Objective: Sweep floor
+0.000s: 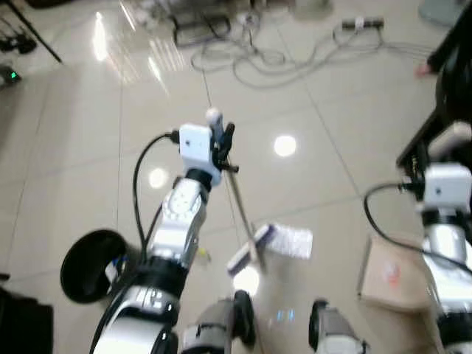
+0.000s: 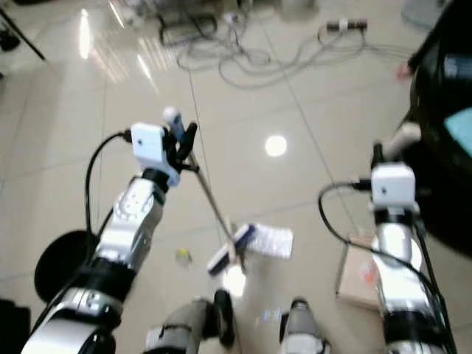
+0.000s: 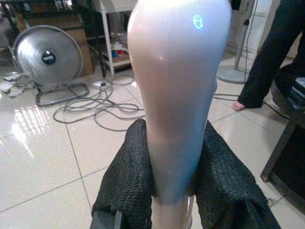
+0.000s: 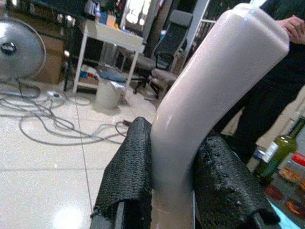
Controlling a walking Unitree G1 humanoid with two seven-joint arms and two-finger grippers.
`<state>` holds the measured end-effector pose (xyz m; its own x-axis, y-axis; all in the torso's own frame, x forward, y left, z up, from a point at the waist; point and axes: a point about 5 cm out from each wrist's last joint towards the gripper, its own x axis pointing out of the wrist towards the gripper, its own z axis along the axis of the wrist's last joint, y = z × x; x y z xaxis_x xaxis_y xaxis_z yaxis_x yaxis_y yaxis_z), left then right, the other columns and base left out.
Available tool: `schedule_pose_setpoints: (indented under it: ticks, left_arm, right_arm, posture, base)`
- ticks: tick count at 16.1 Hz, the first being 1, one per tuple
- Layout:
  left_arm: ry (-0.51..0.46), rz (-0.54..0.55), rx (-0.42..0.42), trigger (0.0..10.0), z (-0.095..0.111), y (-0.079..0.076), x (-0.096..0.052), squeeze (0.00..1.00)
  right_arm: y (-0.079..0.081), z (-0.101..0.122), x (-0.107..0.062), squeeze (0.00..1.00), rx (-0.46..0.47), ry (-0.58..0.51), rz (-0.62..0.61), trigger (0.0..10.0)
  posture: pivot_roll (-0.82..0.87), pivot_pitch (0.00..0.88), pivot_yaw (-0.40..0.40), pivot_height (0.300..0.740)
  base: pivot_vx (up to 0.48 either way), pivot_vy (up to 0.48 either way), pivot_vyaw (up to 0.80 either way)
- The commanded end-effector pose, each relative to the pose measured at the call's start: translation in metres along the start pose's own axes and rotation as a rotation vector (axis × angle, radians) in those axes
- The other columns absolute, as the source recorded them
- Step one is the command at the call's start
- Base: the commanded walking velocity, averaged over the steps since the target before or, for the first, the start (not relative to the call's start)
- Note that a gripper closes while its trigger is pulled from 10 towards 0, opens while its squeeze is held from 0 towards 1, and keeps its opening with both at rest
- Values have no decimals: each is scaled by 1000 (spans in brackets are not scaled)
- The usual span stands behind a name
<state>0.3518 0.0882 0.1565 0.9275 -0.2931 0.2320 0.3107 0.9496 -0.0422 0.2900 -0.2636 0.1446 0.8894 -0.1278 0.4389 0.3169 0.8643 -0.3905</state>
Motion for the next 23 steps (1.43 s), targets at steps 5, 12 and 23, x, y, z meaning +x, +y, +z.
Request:
schedule_pose_setpoints:
  ticks: [5,12,23]
  left_arm:
    - [-72,83,73,10000,13,13,14,0]
    - [-69,156,79,10000,13,12,27,0]
    - [93,178,97,10000,-6,-13,39,0]
  right_arm:
    - [68,7,-13,0,96,-50,164,10000]
    - [107,22,-17,0,225,-85,150,10000]
    - [140,47,-35,0,319,-137,218,10000]
  posture:
    - [168,380,224,740]
    - [181,376,240,740]
    - [62,368,266,740]
  base:
    - [0,0,0]
    - [0,0,0]
    - [0,0,0]
